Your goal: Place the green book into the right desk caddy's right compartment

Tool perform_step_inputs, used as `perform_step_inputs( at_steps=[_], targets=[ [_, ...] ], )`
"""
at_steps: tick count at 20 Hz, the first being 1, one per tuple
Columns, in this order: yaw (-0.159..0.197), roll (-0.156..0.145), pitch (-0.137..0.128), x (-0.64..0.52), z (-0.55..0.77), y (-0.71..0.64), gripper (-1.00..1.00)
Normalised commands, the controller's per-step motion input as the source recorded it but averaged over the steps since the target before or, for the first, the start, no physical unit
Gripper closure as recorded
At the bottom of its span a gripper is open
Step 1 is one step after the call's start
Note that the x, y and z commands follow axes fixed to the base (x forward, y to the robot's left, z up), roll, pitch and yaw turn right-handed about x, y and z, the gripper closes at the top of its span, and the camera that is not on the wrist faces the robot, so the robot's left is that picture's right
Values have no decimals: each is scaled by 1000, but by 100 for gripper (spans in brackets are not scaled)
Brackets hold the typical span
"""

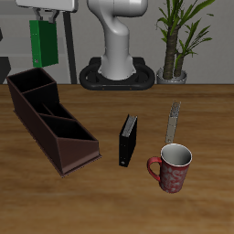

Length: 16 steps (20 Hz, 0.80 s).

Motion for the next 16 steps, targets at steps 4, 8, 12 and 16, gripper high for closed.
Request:
perform_step_inputs(
  at_steps=[4,8,12,16],
  targets=[
    [17,-36,-22,-372,-22,-171,100],
    [16,-75,-33,-350,-52,-292,100],
    [-5,-45,13,-196,-86,-276,100],
    [-8,-65,10,-347,-122,-271,100]
  ],
)
